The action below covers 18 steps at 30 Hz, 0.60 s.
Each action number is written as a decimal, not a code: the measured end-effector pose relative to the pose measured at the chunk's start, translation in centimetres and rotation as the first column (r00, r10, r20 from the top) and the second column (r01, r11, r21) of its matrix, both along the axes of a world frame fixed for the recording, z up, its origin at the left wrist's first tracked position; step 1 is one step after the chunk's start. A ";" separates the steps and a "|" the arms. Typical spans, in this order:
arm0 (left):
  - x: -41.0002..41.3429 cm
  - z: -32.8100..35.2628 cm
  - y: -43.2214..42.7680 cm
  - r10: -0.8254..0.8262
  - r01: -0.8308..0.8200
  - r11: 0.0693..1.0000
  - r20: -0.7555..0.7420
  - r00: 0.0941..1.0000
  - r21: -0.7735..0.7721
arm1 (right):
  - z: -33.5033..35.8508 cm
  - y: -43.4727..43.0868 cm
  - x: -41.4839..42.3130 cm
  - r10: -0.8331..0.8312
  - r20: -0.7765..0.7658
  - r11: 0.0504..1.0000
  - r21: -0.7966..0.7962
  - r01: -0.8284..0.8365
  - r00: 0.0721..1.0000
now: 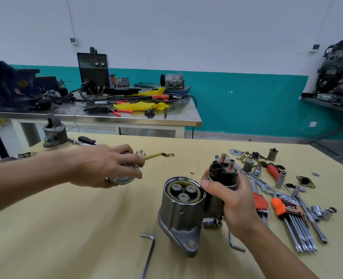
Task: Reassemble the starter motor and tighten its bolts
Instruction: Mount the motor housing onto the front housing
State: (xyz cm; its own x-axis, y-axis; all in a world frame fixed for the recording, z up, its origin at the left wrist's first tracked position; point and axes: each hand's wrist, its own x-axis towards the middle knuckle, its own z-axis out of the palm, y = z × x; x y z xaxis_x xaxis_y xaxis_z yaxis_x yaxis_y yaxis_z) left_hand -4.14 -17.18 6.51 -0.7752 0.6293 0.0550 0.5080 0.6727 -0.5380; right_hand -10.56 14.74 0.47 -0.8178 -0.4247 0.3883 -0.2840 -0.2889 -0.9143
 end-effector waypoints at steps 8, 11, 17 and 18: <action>4.4 -2.8 0.7 -0.033 0.053 0.978 -0.100 0.994 0.204 | 0.0 0.0 0.0 0.002 -0.031 1.000 0.023 -0.001 1.000; 4.6 -4.7 0.4 -0.158 0.195 0.964 -0.202 0.967 0.181 | 0.1 -0.1 0.0 0.000 -0.033 1.000 0.020 0.001 0.999; 5.0 -8.8 0.1 -0.222 0.282 0.946 -0.308 0.925 0.163 | -0.1 -0.2 -0.1 -0.008 -0.036 1.000 0.015 0.009 0.999; 4.8 -9.2 0.1 -0.208 0.273 0.946 -0.312 0.927 0.178 | -0.1 -0.2 -0.2 -0.016 -0.030 1.000 0.012 0.017 0.999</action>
State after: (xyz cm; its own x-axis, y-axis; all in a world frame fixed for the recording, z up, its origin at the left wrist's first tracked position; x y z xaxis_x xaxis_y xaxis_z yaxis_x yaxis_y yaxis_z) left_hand 0.68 -17.04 -2.65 -0.5328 0.7429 0.4053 0.5153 0.6647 -0.5410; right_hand -10.71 14.53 0.39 -0.8129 -0.4160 0.4075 -0.3160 -0.2727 -0.9087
